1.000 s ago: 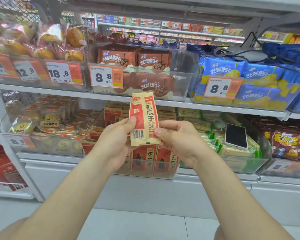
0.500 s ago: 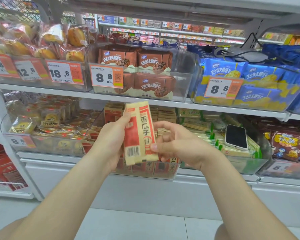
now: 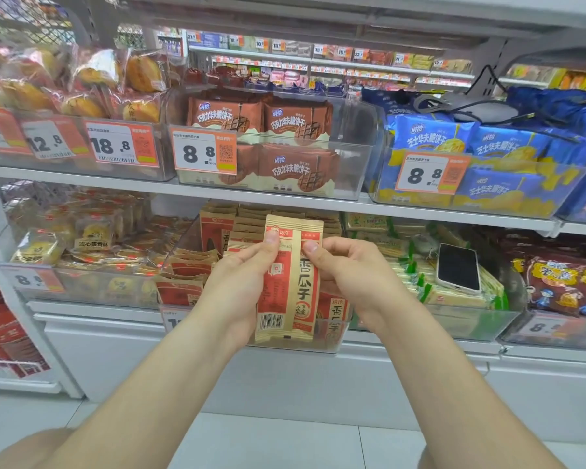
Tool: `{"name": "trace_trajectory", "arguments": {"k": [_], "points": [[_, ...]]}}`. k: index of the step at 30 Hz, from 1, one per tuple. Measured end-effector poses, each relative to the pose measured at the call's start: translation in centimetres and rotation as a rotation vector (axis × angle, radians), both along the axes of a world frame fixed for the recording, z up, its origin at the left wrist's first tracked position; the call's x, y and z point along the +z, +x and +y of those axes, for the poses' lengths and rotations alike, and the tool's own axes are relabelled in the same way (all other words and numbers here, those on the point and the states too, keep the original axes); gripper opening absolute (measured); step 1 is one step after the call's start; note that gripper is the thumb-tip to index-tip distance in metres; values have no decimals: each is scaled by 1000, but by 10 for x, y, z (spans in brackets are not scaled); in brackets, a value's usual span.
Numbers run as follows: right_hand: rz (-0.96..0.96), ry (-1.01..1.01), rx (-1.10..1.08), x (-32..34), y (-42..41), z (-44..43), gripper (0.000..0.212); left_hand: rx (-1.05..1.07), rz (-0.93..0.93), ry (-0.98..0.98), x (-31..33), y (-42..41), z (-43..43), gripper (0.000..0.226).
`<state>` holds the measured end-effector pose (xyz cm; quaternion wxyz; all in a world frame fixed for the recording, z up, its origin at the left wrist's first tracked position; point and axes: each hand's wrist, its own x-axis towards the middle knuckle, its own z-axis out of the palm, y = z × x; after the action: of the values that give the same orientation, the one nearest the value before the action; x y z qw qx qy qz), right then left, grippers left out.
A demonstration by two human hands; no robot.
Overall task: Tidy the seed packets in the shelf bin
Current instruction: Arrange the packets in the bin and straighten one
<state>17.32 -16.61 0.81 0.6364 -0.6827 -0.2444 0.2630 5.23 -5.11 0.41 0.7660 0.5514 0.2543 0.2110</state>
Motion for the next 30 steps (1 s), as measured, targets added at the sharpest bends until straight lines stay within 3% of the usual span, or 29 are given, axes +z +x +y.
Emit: {"name": "trace_trajectory", "arguments": {"k": [12,15,17,19,21,25,30], "points": [[65,-5,58,6,-4,1,30,0,-48,7,2,0,3,33],[-32,-16,29,4,-7,4,40,113,-52,317,0,2,2,27],[-196,-15,-52,0,-7,8,41,225,-106,603,-7,3,3,15],[-359,19,-140,-6,-6,12,39,307,-110,887,-14,4,3,17],[-459,64,-224,-9,-8,15,37,313,-73,1079,-16,5,0,11],[-733,93,-364,-10,-20,16,39,237,-52,1001,-17,6,-2,29],[-856,190,-430,-6,-27,15,38,165,-134,872,-10,3,-3,26]]}}
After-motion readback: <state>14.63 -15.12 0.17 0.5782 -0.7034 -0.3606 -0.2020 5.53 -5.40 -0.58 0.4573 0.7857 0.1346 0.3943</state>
